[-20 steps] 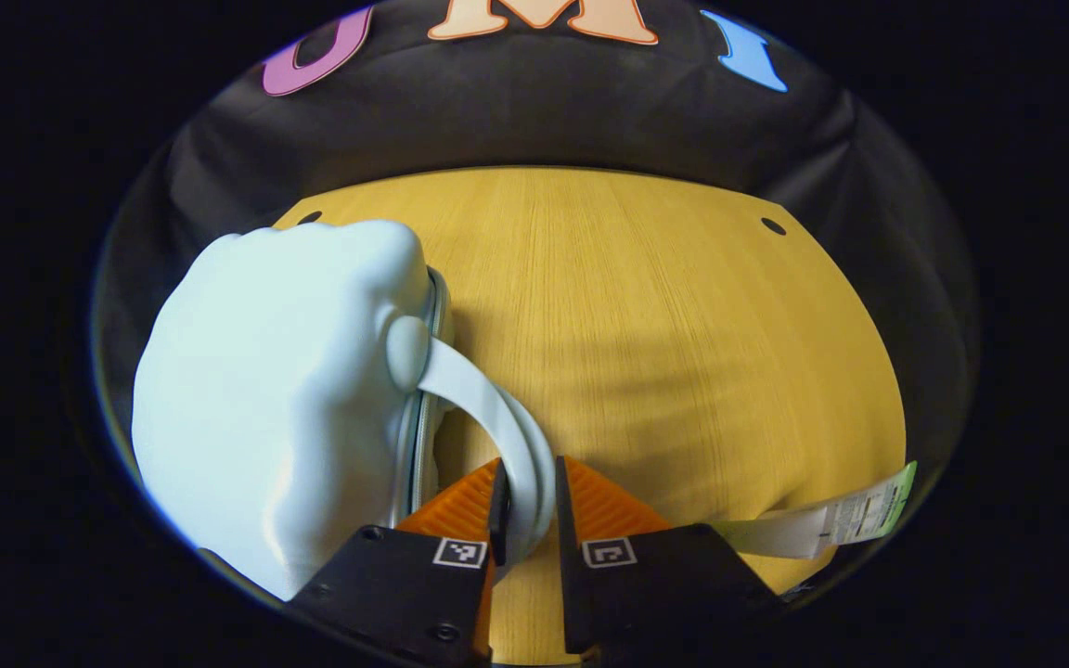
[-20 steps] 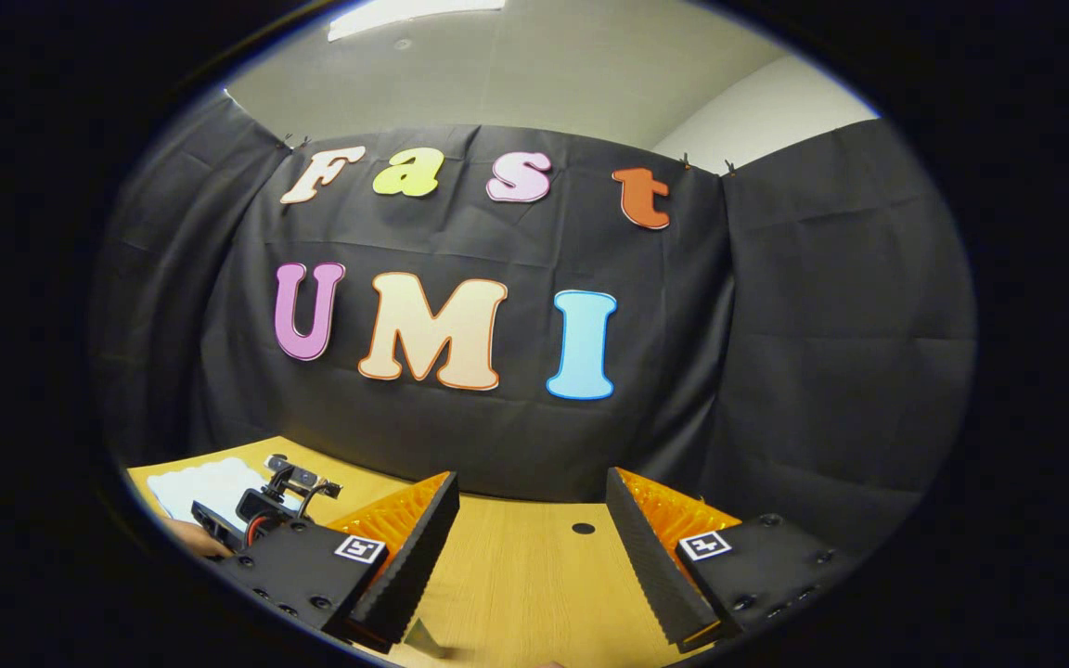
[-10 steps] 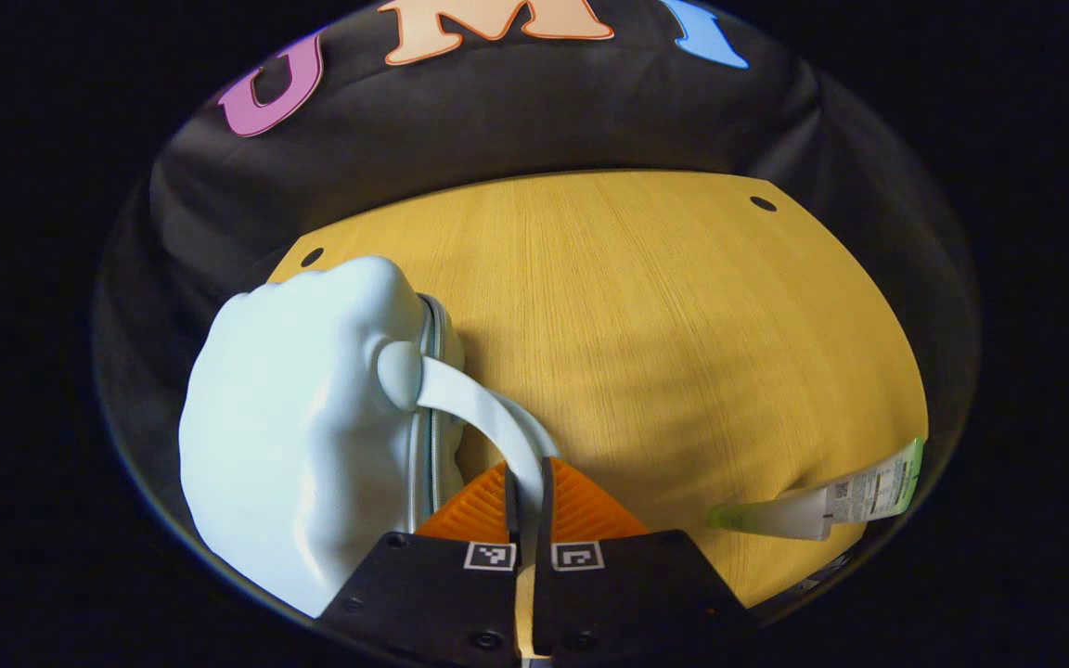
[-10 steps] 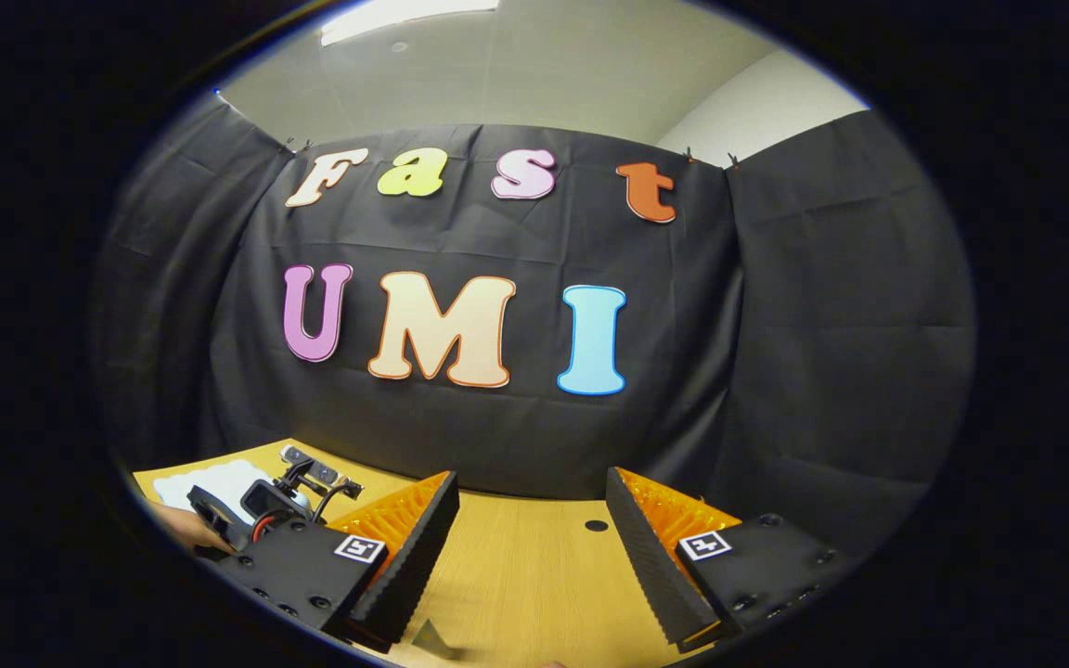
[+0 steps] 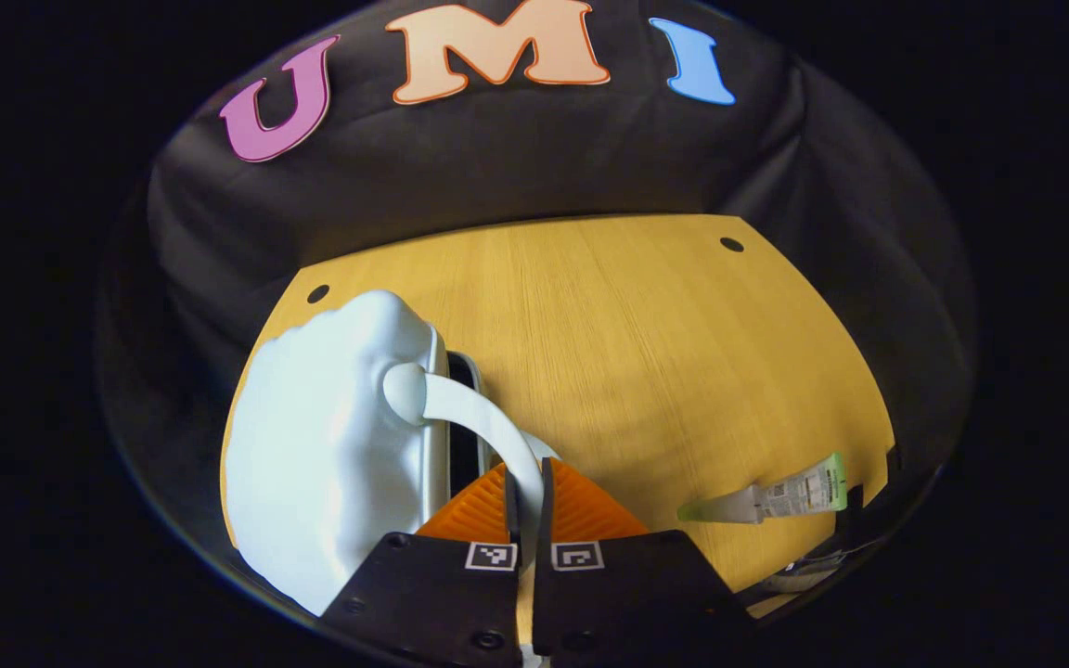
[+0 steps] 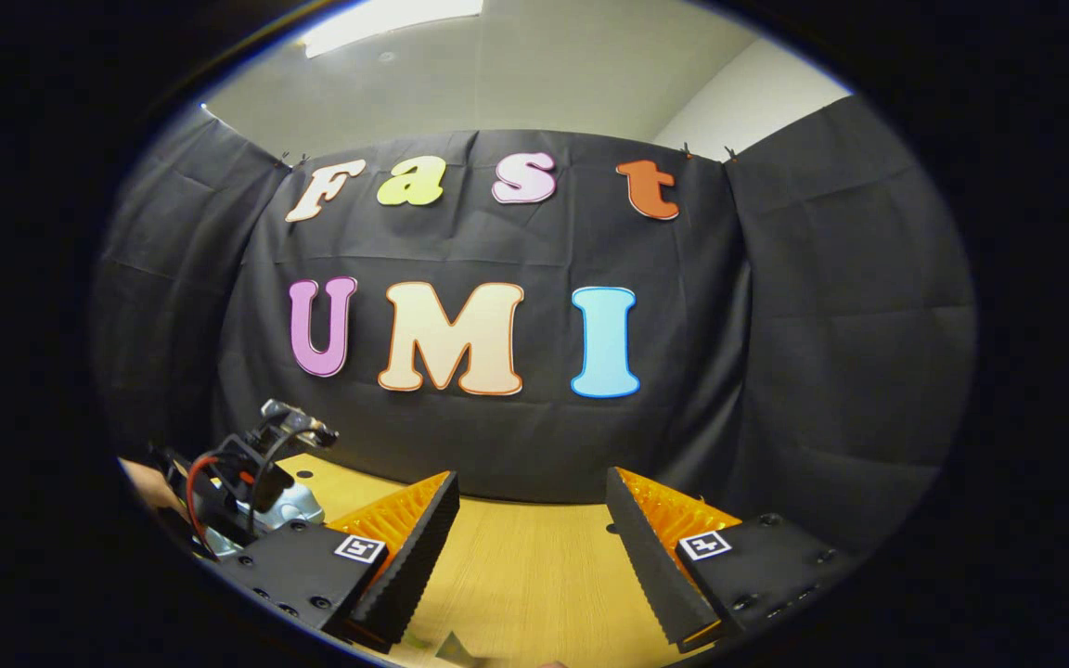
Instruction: First open the suitcase, pack the skin care products into it, and then close the suitcase.
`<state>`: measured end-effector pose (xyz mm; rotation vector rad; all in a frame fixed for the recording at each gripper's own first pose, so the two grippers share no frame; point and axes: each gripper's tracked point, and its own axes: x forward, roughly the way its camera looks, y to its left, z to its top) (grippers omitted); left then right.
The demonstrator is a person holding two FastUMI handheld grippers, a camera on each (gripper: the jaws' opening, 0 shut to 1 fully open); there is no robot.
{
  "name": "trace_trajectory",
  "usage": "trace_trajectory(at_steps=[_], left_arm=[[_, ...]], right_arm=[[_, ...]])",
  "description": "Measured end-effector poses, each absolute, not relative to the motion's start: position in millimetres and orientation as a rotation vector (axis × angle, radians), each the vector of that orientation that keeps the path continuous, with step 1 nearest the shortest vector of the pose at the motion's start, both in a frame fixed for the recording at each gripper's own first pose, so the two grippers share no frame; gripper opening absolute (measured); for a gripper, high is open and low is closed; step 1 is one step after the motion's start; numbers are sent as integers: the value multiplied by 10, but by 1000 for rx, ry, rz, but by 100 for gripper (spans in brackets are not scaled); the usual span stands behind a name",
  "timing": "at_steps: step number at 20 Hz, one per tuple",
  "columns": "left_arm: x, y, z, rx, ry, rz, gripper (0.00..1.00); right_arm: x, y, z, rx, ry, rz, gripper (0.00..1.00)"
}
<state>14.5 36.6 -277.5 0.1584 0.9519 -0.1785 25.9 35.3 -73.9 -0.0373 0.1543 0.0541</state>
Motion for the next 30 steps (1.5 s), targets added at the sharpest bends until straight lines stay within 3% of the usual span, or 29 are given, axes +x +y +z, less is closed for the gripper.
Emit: trace_trajectory(at_steps=[8, 21, 30], left_arm=[[200, 387, -2518, 155, 860, -170, 0], [446, 852, -2275, 173, 732, -53, 0], [602, 1352, -2124, 180, 627, 90, 0]], right_arm=[[330, 487, -797, -15, 150, 76, 98], [312, 1135, -983, 24, 184, 139, 99], [394, 1463, -1046, 74, 188, 65, 99]])
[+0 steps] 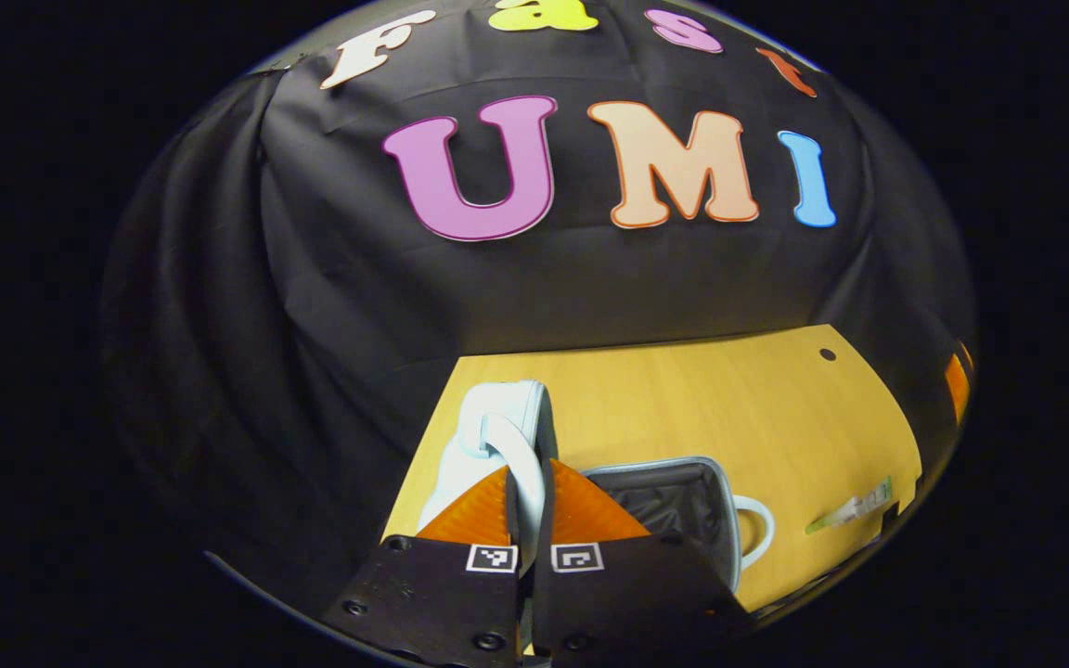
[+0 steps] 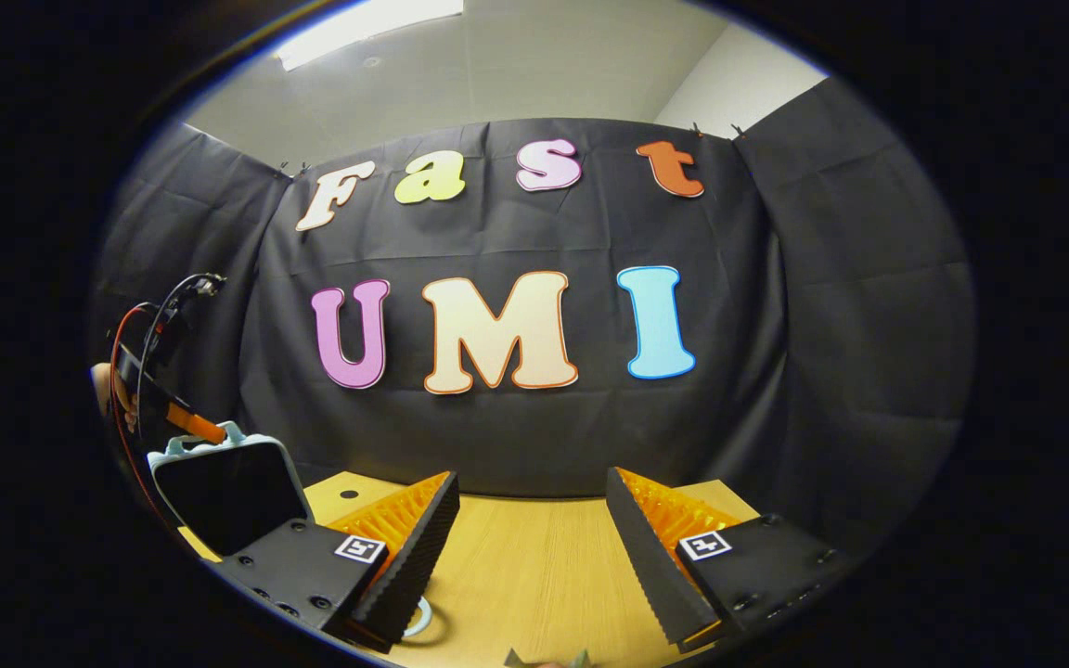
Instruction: First open the suitcase, pack the skin care products into it, and then close the suitcase.
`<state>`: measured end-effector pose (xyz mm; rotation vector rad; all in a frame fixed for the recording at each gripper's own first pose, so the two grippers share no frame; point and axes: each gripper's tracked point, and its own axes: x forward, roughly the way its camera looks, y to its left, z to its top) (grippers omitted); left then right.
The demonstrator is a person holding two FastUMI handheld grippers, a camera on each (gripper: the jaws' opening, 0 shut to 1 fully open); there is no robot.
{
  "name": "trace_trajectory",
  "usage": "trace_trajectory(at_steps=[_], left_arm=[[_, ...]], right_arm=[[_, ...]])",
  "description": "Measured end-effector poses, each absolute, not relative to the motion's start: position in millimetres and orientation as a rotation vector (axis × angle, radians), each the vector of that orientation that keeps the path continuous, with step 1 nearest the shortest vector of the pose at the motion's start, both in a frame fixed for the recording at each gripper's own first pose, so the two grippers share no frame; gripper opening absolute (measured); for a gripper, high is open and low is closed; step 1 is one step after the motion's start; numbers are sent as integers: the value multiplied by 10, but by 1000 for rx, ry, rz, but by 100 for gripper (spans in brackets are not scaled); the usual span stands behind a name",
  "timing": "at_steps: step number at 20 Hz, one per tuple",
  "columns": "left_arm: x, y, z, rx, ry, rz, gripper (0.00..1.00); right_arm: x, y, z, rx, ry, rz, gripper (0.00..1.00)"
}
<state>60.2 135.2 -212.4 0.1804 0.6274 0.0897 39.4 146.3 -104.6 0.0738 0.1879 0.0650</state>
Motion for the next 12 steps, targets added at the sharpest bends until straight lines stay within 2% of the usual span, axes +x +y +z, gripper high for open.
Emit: trace_trajectory(at_steps=[12], left_arm=[[656, 1842, -2280, 30, 612, 206, 0]], right_arm=[[543, 1789, -1124, -3, 210, -17, 99]])
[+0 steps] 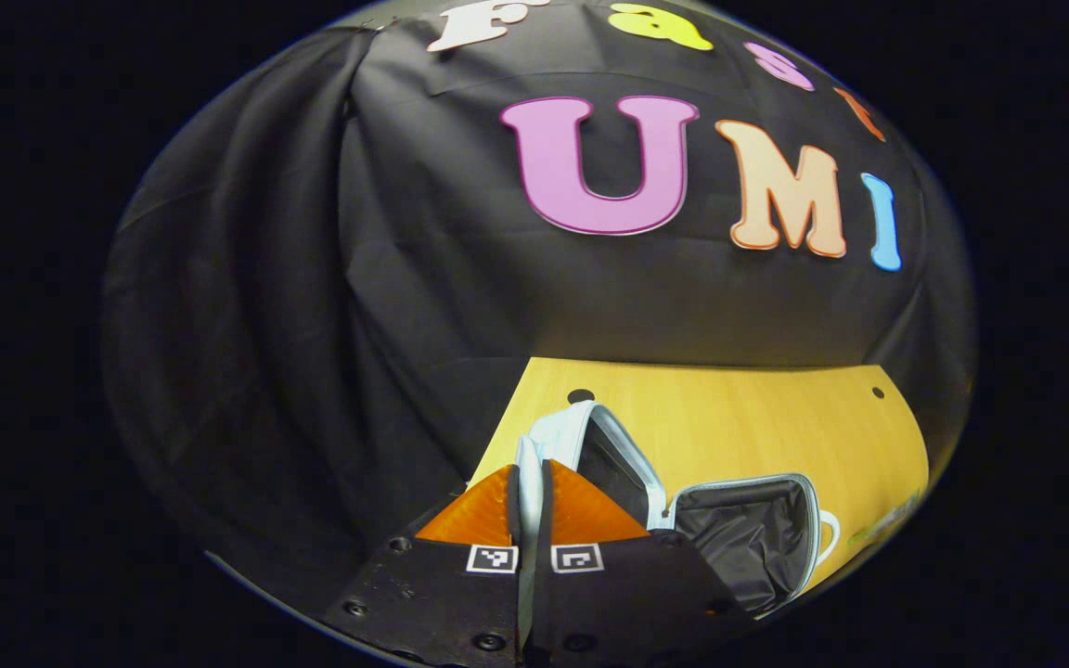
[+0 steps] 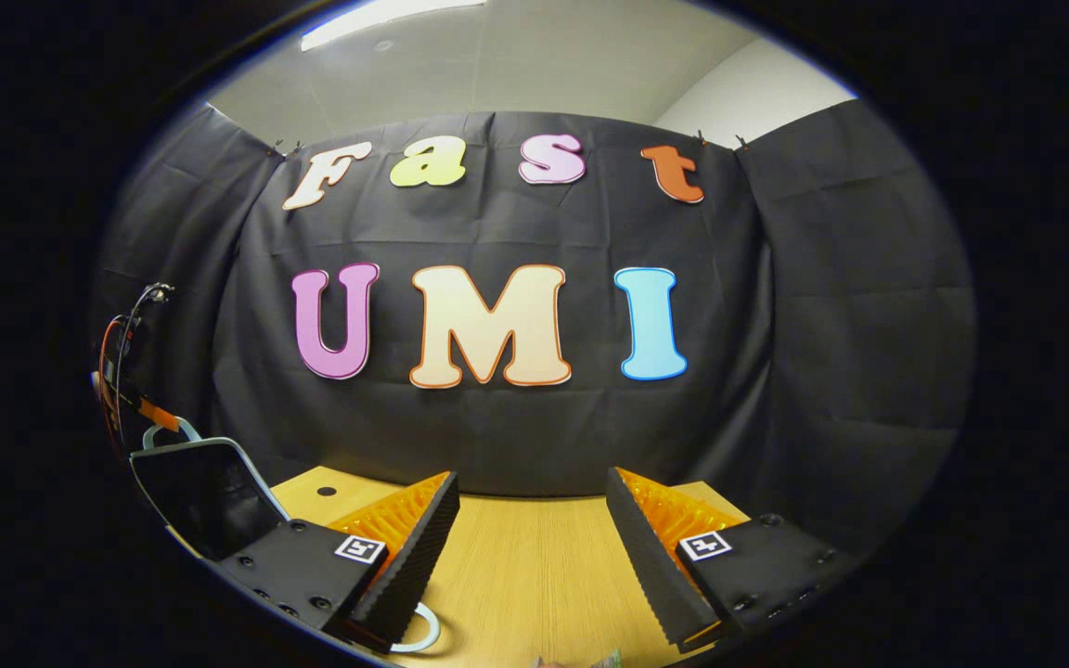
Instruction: First open the suitcase, pack the skin care products into it, and then close the suitcase.
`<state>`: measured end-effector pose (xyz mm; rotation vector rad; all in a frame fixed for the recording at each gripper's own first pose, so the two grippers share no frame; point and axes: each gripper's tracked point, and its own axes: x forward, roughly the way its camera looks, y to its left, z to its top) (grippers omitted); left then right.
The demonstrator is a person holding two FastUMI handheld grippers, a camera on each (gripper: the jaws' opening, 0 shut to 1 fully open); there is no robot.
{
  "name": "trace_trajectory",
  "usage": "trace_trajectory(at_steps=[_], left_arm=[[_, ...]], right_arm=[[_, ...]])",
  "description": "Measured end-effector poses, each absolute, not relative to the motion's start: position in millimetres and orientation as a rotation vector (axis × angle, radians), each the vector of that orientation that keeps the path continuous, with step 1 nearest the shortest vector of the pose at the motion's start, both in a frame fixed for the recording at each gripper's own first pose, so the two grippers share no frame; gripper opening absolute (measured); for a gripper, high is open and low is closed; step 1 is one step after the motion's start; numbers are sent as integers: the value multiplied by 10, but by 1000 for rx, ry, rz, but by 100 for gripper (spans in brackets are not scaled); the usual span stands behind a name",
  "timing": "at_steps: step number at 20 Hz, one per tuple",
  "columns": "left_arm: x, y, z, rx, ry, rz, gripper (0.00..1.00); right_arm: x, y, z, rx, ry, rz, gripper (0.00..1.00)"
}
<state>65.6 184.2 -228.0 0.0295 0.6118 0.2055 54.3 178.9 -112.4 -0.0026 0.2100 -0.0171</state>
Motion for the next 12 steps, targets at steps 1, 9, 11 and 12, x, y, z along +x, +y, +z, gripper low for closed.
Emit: trace_trajectory(at_steps=[1, 9, 11, 12], left_arm=[[650, 1857, -2318, 22, 622, 216, 0], [561, 2077, -2809, -28, 730, 333, 0], [561, 2159, -2998, -52, 750, 372, 0], [537, 2157, -3069, -64, 754, 388, 0]], right_arm=[[556, 1809, -1122, -12, 212, -20, 99], [575, 1937, -1103, -84, 211, -17, 99], [565, 1969, -1087, -103, 208, -12, 99], [564, 1973, -1078, -107, 204, -10, 98]])
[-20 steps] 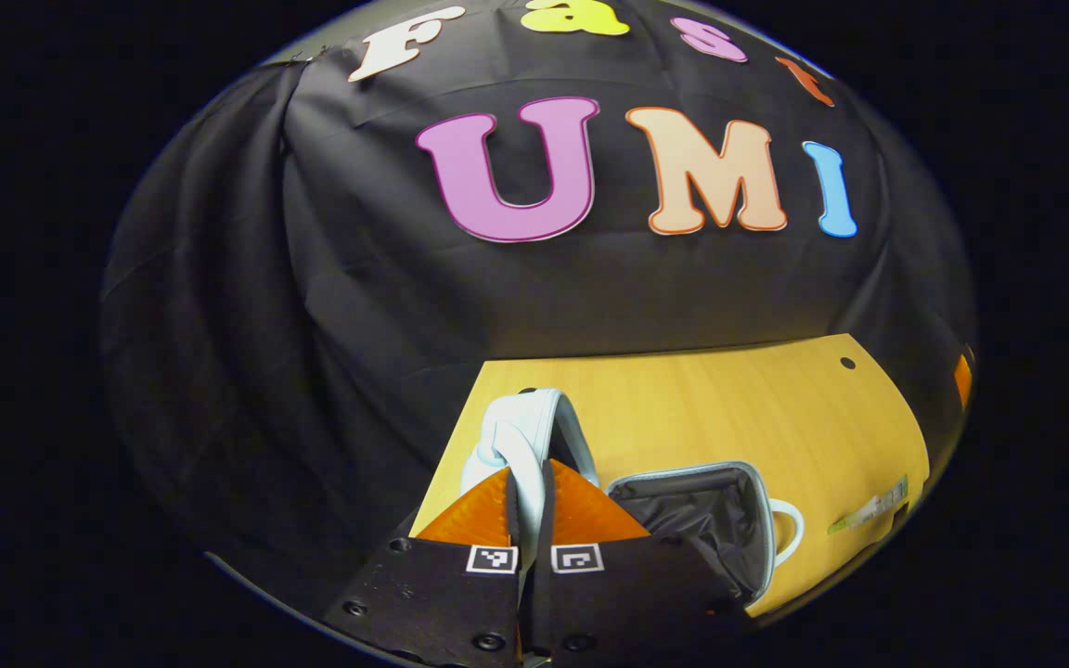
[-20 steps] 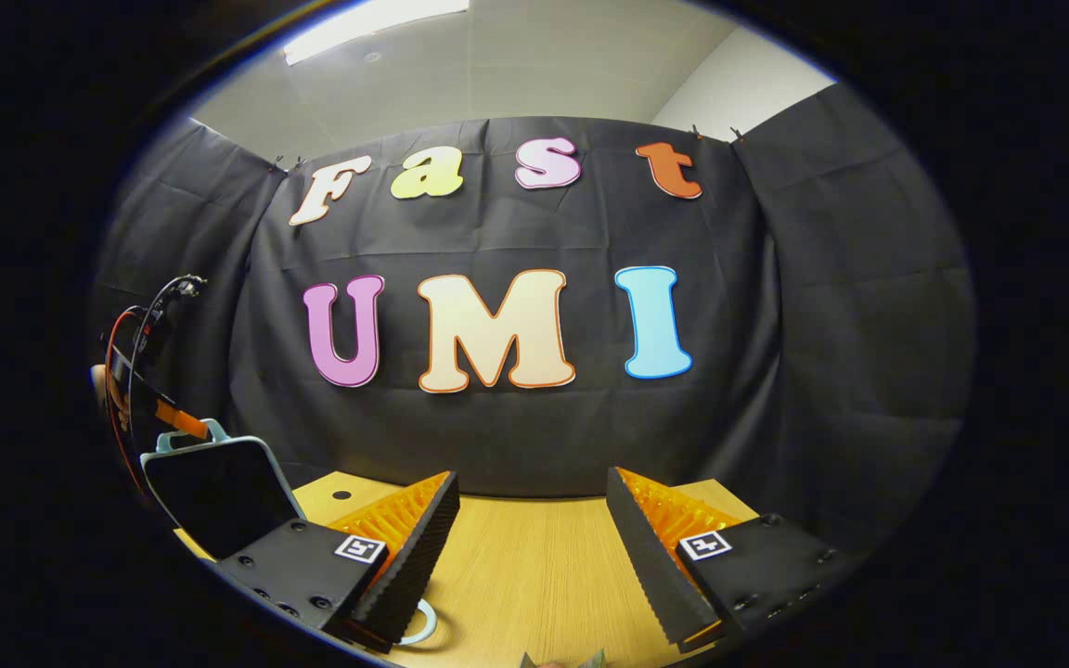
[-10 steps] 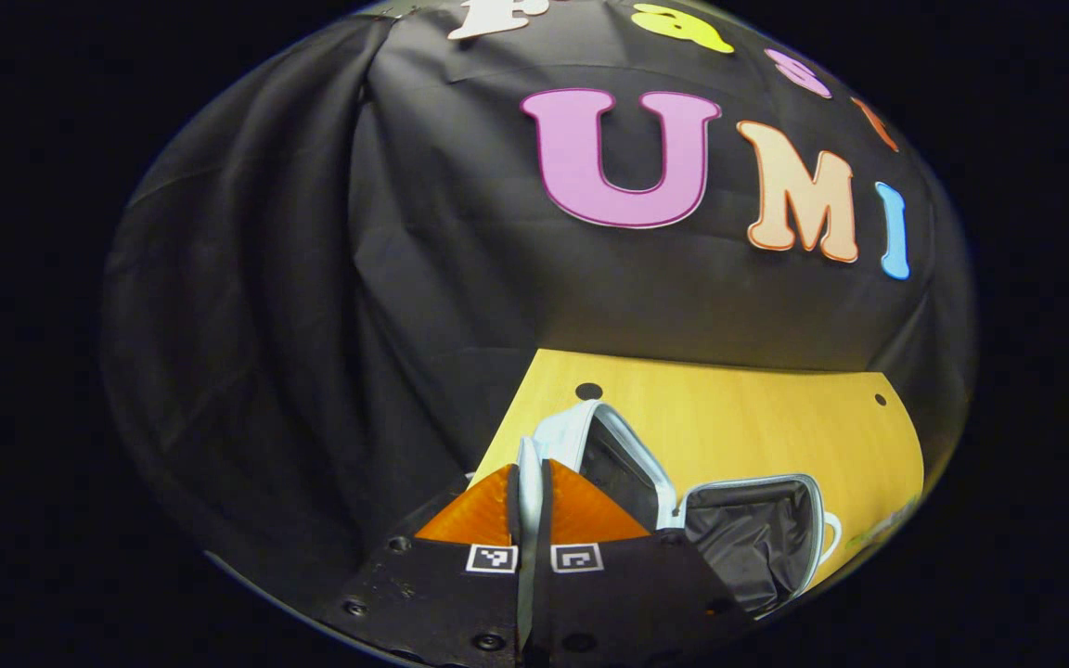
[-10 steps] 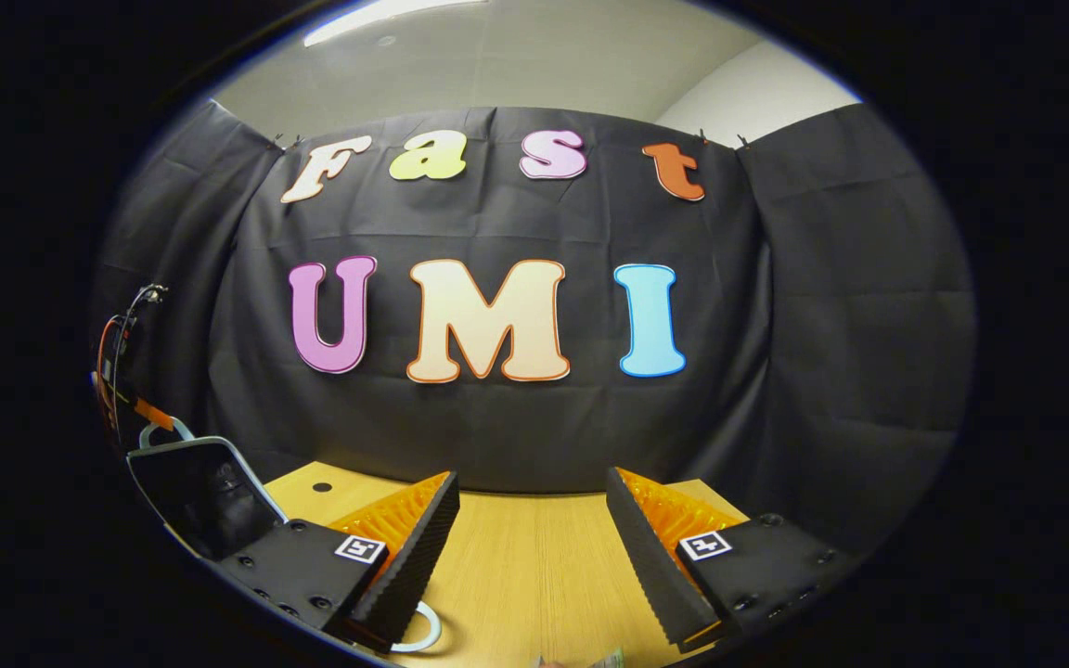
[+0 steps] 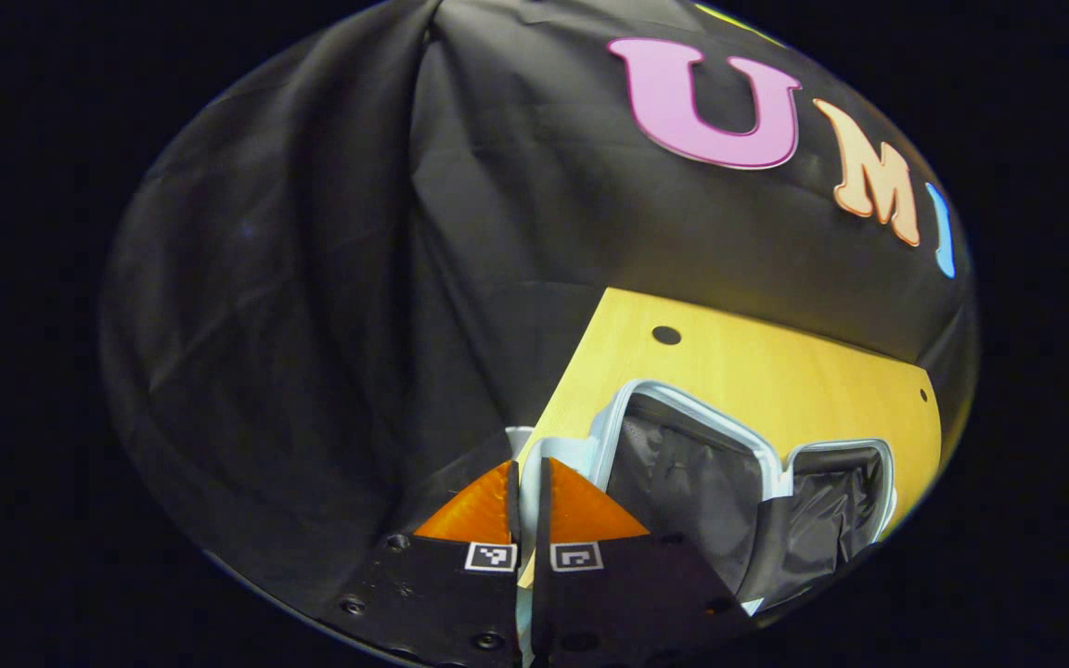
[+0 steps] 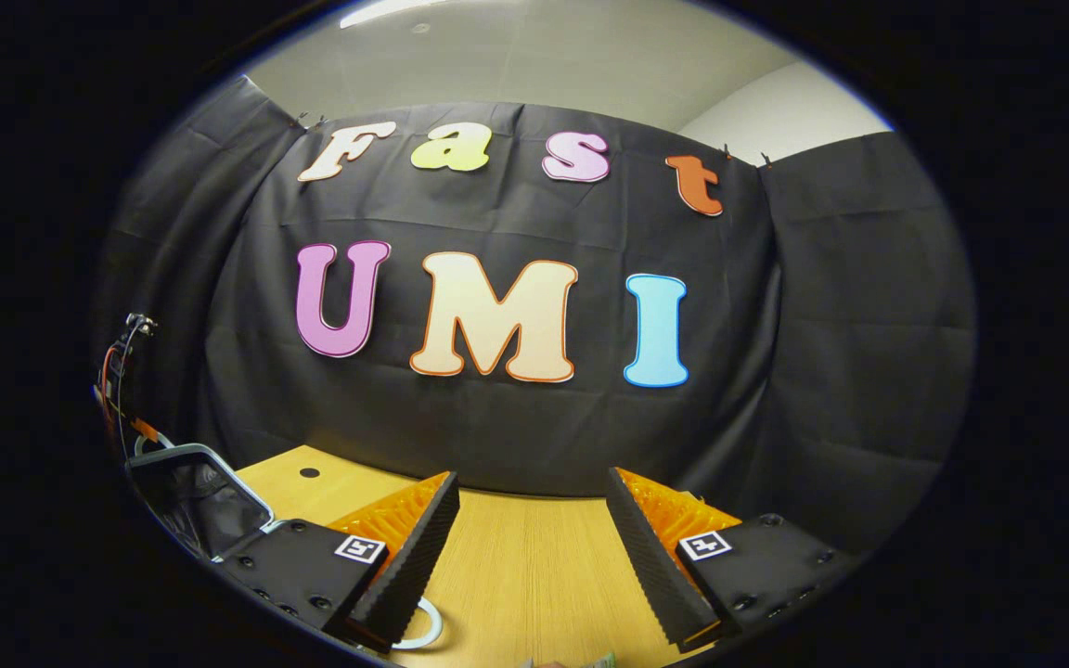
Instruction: First open the suitcase, pack the skin care products into it, and then close the suitcase.
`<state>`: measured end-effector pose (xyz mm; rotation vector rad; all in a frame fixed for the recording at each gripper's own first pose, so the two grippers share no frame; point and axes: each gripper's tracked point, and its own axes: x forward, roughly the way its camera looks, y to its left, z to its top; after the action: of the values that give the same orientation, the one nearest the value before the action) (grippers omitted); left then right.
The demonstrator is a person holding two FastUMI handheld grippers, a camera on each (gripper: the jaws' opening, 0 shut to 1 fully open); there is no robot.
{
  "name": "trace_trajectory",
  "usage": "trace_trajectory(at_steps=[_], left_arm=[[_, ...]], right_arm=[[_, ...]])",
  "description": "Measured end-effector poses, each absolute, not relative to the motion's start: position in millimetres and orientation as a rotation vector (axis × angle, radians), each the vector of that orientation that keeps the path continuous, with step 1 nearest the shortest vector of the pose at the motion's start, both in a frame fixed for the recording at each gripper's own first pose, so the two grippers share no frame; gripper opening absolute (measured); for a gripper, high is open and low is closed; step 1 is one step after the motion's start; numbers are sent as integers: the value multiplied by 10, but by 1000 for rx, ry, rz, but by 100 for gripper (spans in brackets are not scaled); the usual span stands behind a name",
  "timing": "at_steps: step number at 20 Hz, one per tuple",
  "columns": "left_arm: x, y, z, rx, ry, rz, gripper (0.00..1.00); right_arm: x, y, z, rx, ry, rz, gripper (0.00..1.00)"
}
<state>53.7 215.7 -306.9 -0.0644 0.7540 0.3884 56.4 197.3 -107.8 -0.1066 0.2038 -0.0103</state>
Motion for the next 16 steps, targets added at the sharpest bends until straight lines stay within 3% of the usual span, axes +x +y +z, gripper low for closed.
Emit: trace_trajectory(at_steps=[6, 9, 10, 12, 14, 15, 16], left_arm=[[464, 2283, -3192, -61, 757, 496, 8], [598, 2237, -2951, -51, 646, 515, 28], [642, 2171, -2811, -51, 600, 500, 30], [749, 1980, -2552, -14, 508, 476, 60], [797, 1721, -2223, 20, 417, 465, 84], [797, 1578, -2033, 36, 369, 462, 92], [793, 1460, -1851, 48, 328, 467, 93]], right_arm=[[649, 1905, -1065, -96, 208, -23, 100], [695, 1840, -1021, -69, 199, -27, 98], [709, 1822, -997, -56, 194, -25, 98], [748, 1782, -936, -36, 176, -11, 99], [784, 1721, -849, -26, 157, 6, 98], [780, 1653, -821, -23, 148, 7, 98], [773, 1587, -791, -18, 142, 8, 98]])
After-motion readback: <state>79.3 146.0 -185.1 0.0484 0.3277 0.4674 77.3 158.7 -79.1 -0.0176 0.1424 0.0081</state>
